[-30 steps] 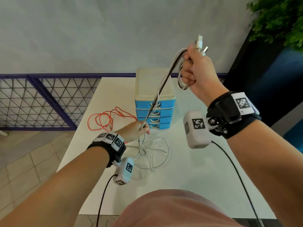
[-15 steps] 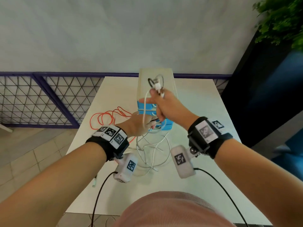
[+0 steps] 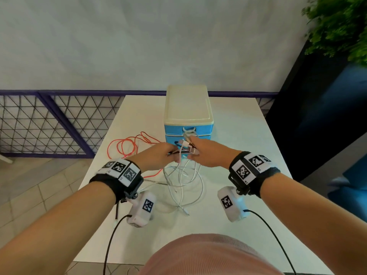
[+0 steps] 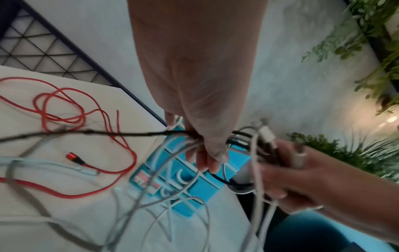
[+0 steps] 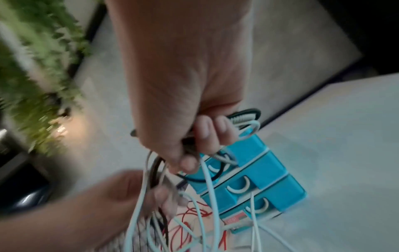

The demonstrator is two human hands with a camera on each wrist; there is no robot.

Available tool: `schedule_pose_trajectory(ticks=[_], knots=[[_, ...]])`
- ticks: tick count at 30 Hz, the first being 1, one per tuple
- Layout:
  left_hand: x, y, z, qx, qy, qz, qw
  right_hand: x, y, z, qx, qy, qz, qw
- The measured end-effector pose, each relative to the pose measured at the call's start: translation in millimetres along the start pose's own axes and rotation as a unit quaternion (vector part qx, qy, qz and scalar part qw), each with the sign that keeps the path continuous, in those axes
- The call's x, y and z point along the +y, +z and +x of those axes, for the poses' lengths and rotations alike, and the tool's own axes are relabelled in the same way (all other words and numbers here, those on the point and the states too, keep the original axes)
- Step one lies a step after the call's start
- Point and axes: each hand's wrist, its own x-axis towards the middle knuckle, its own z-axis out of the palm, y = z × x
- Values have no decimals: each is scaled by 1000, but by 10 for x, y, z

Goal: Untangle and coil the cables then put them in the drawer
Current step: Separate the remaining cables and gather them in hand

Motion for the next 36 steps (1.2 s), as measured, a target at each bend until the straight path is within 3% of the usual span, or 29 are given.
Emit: schedule_pose_trajectory(ticks=[2,6,10,15,20,27,31,34,36], knots=[[-138,52,-44,8,-16,20,1000,37,-40,-46,29,14,129,991],[-290,201,-77,17,-64,16,998,3,-188,-90,107,33,313,943],[-302,333,-42,3,-116,22,993,-65,-399,-134,166,37,495,852],[-294,380,5,53,-131,-73,987,-157,-596,-145,223,11,607,762],[-375,406,-88,16,-85,-121,989,-240,-801,-221,266,-29,664,699],[-629,555,-199,-3,-130,-101,986,-290,-1101,-276,318,-83,701,633],[-677,674,-238,-37,-194,2,980,-302,-1134,-274,338,-93,726,592],[-750,808,-341,-96,-205,59,972,-303,-1261,-295,368,-101,722,577],[-829,853,-403,-93,-196,22,976,-263,-1383,-290,374,-97,704,596]])
